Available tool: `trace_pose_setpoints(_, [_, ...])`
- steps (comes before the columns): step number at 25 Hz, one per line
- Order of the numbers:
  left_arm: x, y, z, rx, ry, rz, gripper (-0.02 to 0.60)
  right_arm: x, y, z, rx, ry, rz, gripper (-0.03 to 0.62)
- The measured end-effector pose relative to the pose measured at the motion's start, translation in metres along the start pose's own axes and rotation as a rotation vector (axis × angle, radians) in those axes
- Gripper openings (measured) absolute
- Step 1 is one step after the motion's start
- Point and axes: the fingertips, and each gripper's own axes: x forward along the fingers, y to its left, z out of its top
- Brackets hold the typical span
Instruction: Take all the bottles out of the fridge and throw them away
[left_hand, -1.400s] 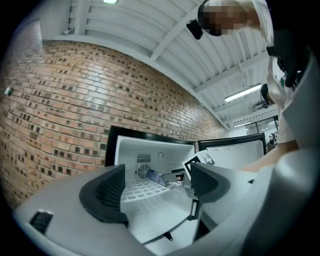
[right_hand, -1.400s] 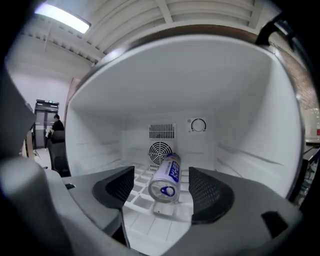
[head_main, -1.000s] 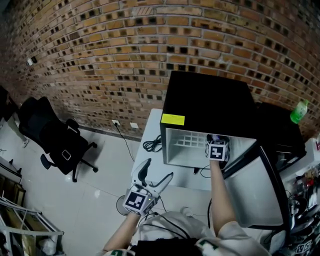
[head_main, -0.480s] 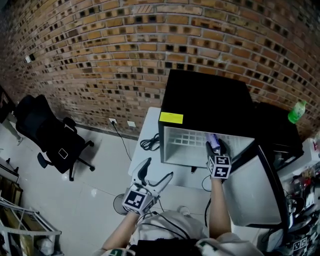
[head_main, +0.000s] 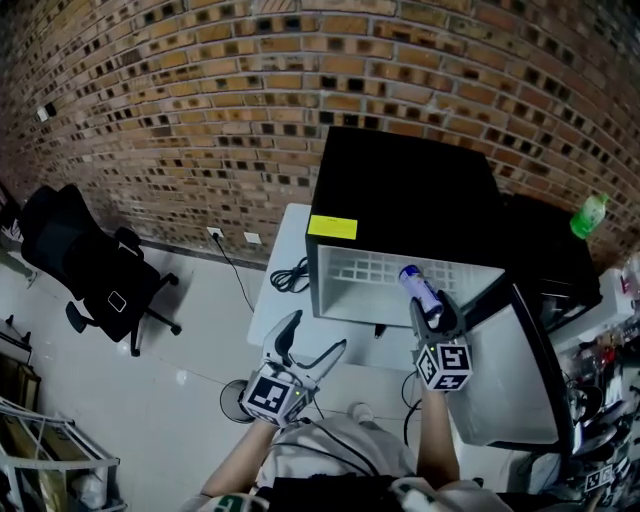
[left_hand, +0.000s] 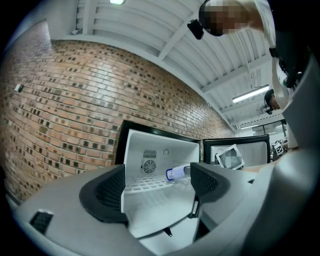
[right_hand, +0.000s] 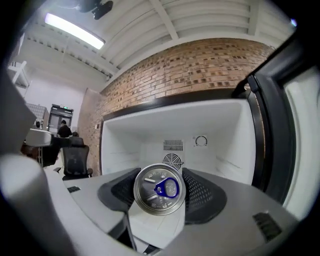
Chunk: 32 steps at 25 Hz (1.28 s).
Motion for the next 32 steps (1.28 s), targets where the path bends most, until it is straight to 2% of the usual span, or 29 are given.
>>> trace_pose_setpoints(3, [-0.003, 0.005, 0.002, -0.006, -0.005, 0.020, 0.400, -0.013, 0.027, 0.015, -0.032, -0.029, 0.084, 0.267])
trace_pose_setpoints(6, [-0.013, 0.017, 0.005, -0.009, -0.019, 0.065, 0.400, -0.018, 0.068, 0.029, -0.040, -0.038, 0.213, 0.267])
trace_pose_setpoints(9, [-0.033, 0.035, -0.005, 0.025, -0.022, 0.118, 0.400, -0.020, 0.115, 0.030, 0.015, -0.017, 0.364, 0.267])
trace_pose_setpoints(11, [-0.051, 0.050, -0.003, 0.016, -0.029, 0.176, 0.400, -0.017, 0.147, 0.025, 0.028, 0.000, 0.447, 0.267])
trace_pose_setpoints(13, [-0.075, 0.068, 0.004, -0.013, -0.043, 0.270, 0.400, -0.008, 0.185, 0.018, 0.011, 0.020, 0.549, 0.267])
trace_pose_setpoints(16, [-0.122, 0.094, -0.005, 0.019, -0.043, 0.402, 0.400, 0.003, 0.250, 0.003, -0.019, 0.062, 0.740, 0.267])
trace_pose_setpoints(20, [-0.206, 0.121, -0.011, -0.003, -0.070, 0.656, 0.400, 0.011, 0.346, -0.021, -0.066, 0.092, 1.021, 0.267])
trace_pose_setpoints(22, [-0.251, 0.131, -0.021, 0.009, -0.056, 0.764, 0.400, 0.010, 0.395, -0.035, -0.076, 0.128, 1.145, 0.267])
trace_pose_setpoints(25, [-0.314, 0.139, -0.037, 0.016, -0.037, 0.894, 0.400, 0.000, 0.461, -0.059, -0.103, 0.181, 1.286, 0.267])
trace_pose_setpoints(28, [-0.377, 0.138, -0.049, -0.015, -0.045, 1.045, 0.400, -0.019, 0.523, -0.094, -0.153, 0.255, 1.408, 0.267])
trace_pose_setpoints(30, [-0.411, 0.138, -0.064, -0.049, -0.043, 1.129, 0.399, -0.029, 0.557, -0.127, -0.194, 0.315, 1.466, 0.267])
trace_pose_setpoints(32, [-0.436, 0.138, -0.092, -0.082, -0.018, 1.178, 0.399, -0.035, 0.583, -0.173, -0.245, 0.381, 1.507, 0.267])
